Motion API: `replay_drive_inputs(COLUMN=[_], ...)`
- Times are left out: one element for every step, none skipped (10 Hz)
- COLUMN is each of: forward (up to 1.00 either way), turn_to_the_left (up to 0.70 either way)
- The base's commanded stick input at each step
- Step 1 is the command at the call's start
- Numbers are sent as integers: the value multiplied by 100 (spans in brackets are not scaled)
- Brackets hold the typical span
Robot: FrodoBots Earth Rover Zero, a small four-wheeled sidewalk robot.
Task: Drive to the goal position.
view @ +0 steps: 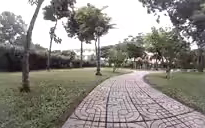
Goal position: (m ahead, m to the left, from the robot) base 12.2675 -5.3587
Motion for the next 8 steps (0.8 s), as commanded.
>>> replay_drive_inputs(forward=[100, 100, 100, 100, 100, 100, 100, 100], turn_to_the_left=[-27, -27, -27, -27, -27, -1, 0, 0])
